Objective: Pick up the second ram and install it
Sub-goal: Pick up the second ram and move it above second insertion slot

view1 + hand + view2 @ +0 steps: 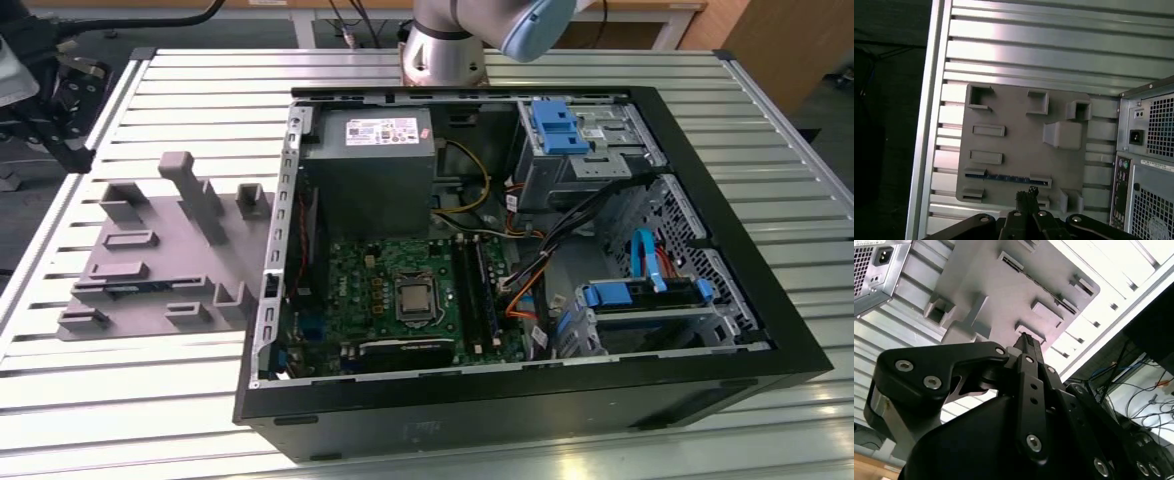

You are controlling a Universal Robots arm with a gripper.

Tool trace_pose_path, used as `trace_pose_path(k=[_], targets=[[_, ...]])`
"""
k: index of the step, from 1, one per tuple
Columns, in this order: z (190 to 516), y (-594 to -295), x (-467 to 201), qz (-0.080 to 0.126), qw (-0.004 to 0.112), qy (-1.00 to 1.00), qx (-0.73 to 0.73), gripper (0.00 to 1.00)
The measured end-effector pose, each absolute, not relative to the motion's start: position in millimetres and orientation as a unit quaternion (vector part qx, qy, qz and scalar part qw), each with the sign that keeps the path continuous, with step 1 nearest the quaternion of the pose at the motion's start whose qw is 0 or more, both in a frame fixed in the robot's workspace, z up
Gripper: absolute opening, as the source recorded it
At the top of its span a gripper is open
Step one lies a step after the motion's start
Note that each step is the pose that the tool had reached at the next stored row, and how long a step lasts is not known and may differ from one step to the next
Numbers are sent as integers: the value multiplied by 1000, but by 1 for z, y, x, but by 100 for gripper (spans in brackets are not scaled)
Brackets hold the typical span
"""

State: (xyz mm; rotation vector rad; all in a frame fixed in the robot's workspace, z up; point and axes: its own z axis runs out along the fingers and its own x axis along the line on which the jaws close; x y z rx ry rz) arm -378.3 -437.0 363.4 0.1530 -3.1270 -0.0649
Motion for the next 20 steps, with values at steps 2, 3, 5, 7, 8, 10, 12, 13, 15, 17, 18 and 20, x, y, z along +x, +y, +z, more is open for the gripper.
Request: trace_pose_path(k=[2,3,5,7,8,10,12,13,15,17,18,20], targets=[[363,-437,-378,-21,5,-998,67,11],[363,-437,-378,-21,6,-997,76,11],[363,-437,-378,-20,6,-995,94,11],[363,-437,-378,-20,6,-994,110,11],[363,-437,-378,-20,7,-993,117,11],[363,-437,-379,-20,7,-991,131,11],[363,-437,-379,-20,7,-989,145,11],[363,-437,-379,-20,7,-988,153,11],[363,-437,-379,-19,8,-985,168,11],[362,-437,-379,-19,8,-983,184,11],[362,-437,-379,-19,8,-981,192,11],[362,-437,-379,-19,8,-978,208,11]])
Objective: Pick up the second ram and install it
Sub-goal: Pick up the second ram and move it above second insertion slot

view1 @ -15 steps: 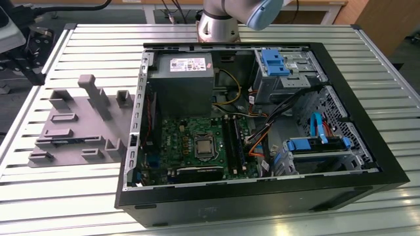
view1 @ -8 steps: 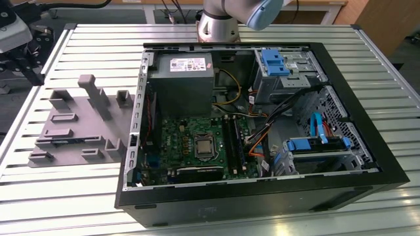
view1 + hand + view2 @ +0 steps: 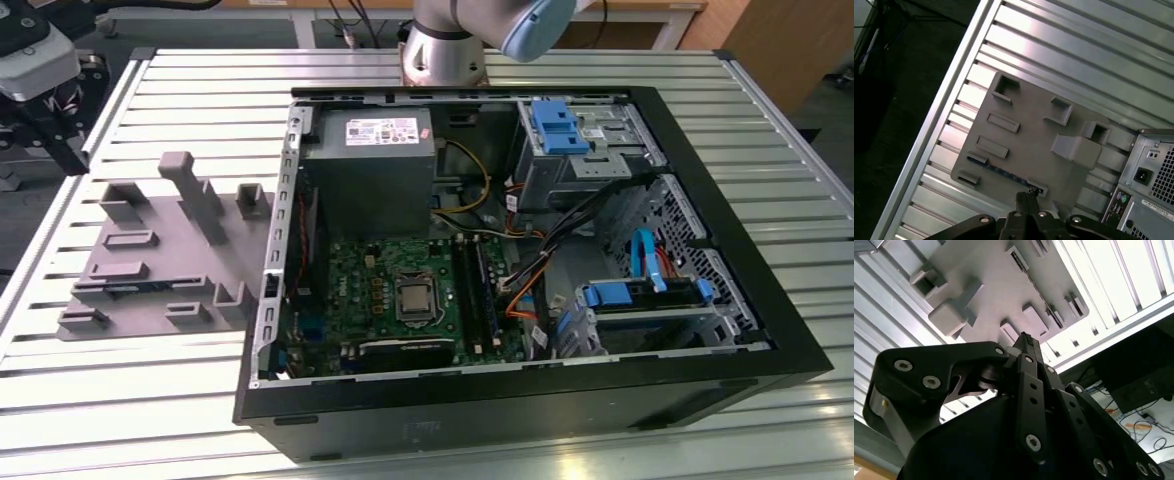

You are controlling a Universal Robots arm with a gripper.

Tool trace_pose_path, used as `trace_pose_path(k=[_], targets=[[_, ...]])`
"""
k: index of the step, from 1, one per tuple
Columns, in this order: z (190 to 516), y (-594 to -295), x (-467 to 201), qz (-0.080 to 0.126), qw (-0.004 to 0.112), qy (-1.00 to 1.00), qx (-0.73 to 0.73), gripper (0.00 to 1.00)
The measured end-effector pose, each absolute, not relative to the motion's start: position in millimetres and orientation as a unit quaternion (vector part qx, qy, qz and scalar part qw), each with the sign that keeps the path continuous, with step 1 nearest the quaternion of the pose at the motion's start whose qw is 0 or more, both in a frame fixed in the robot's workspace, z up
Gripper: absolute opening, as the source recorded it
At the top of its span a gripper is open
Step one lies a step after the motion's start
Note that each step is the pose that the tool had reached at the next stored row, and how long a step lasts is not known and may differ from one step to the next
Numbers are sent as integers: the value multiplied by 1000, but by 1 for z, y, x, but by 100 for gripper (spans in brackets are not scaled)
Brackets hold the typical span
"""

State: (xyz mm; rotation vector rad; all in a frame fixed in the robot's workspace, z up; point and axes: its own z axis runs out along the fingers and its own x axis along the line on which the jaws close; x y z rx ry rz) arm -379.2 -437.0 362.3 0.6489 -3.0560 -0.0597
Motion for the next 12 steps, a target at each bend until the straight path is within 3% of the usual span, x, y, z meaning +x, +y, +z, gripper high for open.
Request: trace_pose_path(k=[12], targets=[[361,-437,-387,-19,9,-965,263,11]])
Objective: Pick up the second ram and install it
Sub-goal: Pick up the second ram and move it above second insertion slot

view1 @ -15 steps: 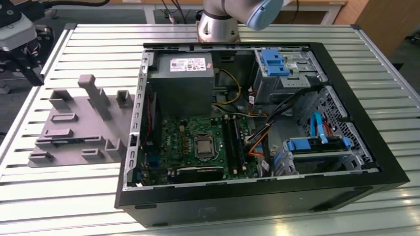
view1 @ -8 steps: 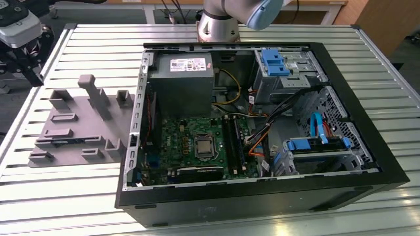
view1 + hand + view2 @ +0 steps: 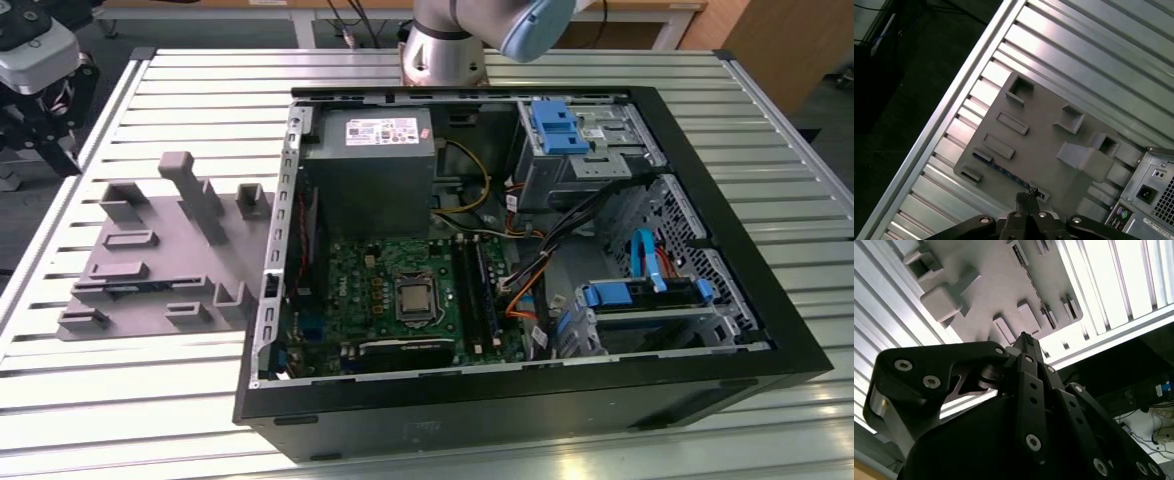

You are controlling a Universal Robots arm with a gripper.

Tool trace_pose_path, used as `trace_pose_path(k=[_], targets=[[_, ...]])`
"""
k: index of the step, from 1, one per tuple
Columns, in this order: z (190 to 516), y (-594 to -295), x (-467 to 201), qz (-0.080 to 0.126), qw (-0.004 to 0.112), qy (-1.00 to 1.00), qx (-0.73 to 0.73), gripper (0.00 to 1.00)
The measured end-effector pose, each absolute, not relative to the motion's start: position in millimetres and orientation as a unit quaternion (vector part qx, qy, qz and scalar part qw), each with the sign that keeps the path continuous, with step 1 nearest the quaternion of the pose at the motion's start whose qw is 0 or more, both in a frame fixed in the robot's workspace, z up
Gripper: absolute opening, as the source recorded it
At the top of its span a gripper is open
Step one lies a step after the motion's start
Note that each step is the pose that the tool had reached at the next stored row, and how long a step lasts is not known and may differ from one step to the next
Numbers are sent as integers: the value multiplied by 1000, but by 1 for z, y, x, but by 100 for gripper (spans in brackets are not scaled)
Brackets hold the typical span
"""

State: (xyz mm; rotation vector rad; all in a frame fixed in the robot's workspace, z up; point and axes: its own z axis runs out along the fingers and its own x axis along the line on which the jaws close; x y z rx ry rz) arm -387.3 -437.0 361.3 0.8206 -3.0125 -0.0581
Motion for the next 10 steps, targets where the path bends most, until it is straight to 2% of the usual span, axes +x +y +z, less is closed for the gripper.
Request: trace_pose_path(k=[10], targets=[[360,-437,-388,-18,11,-941,337,11]])
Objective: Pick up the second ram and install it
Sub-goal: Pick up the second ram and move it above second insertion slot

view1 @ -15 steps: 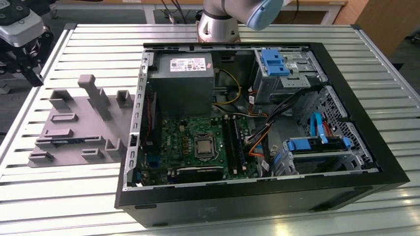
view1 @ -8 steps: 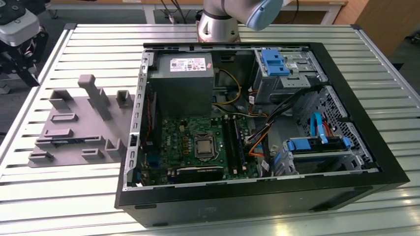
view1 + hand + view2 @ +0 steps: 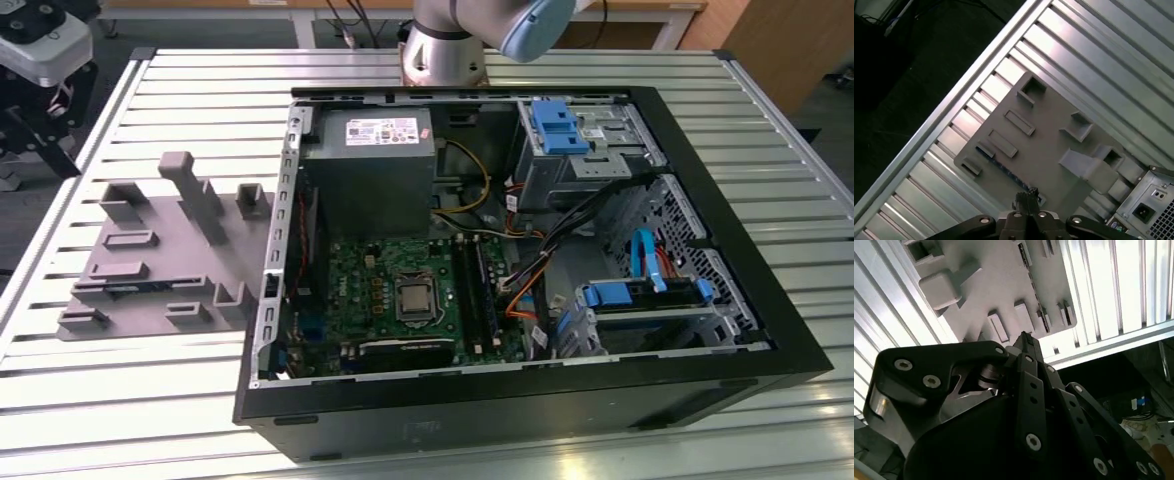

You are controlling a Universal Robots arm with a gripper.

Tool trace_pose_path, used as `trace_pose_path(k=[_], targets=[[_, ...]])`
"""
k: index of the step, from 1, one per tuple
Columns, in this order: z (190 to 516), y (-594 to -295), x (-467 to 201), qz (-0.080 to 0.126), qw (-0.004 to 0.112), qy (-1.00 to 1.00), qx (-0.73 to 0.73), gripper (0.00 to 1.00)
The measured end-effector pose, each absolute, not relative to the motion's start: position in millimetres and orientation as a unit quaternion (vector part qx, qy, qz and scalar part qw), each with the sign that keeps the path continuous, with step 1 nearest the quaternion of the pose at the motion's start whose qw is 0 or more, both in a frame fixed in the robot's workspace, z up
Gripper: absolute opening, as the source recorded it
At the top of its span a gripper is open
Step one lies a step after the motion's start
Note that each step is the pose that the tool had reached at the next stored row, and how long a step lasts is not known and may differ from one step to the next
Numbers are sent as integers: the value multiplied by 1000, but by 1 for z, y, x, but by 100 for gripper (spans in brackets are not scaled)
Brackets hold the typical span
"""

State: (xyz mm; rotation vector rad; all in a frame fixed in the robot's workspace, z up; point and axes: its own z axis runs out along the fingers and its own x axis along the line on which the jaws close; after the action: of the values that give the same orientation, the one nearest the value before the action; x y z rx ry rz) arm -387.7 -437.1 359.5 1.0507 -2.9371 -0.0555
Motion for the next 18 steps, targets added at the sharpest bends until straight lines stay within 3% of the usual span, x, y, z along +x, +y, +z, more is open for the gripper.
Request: trace_pose_path(k=[18], targets=[[357,-437,-388,-16,13,-882,471,11]])
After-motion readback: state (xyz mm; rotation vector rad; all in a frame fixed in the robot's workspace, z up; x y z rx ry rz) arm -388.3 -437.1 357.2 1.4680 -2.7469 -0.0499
